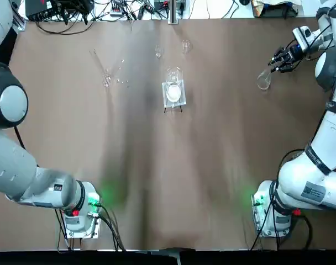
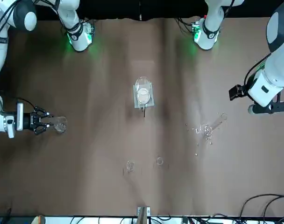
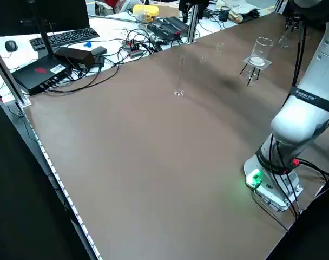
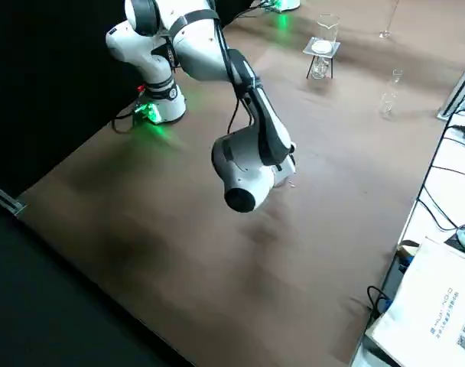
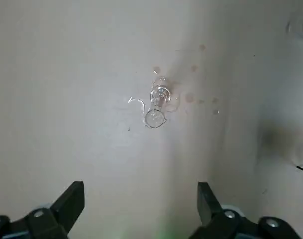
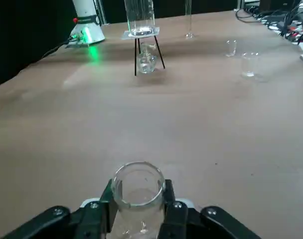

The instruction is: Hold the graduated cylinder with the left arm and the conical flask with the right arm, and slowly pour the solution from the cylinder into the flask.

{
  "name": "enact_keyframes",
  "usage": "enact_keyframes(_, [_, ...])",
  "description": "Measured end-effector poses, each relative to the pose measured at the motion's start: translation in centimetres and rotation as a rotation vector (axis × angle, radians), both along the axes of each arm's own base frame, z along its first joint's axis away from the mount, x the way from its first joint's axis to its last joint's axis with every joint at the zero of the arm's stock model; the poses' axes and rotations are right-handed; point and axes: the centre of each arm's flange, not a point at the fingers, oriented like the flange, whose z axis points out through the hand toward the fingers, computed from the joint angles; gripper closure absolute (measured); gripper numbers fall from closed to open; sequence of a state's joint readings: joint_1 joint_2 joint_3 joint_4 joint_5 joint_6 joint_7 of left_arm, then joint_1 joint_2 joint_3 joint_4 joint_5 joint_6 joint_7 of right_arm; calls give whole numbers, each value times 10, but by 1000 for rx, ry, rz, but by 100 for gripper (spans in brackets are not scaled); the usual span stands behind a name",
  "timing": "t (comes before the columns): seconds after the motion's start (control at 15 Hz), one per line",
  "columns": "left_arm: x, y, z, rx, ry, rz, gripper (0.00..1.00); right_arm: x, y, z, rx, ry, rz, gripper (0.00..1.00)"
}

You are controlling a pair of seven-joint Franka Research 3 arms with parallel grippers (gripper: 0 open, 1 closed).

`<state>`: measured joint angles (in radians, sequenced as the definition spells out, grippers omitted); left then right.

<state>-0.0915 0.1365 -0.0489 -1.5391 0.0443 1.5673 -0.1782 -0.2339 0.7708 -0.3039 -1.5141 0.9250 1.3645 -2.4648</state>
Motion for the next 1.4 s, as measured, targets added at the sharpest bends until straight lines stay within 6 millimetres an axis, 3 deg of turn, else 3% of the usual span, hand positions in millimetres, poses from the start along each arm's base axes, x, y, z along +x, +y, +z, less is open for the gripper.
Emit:
enact_keyframes(0.33, [0, 0, -1, 0, 1, 0, 0, 4, 2, -3, -53, -12, 20, 59])
enact_keyframes(0.4, [0, 0, -1, 0, 2, -1, 0, 4, 1, -1, -57, -16, 27, 44])
enact_keyframes(0.67, [0, -1, -1, 0, 2, -2, 0, 8, -6, 9, -68, -39, 23, 7])
enact_keyframes(0.73, [1, -2, -2, 0, 4, -2, 0, 11, -10, 14, -73, -51, 17, 0])
enact_keyframes(0.8, [1, -2, -3, 1, 6, -3, 0, 13, -16, 21, -79, -54, 4, 0])
enact_keyframes(1.0, [2, -2, -6, 1, 10, -2, 0, 23, -34, 52, -99, -31, -54, 0])
enact_keyframes(1.13, [2, -2, -6, 1, 10, -2, 0, 31, -34, 80, -130, 1, -92, 0])
enact_keyframes(1.4, [2, -1, -6, 2, 9, -1, 0, 57, 1, 153, -309, 89, -148, 0])
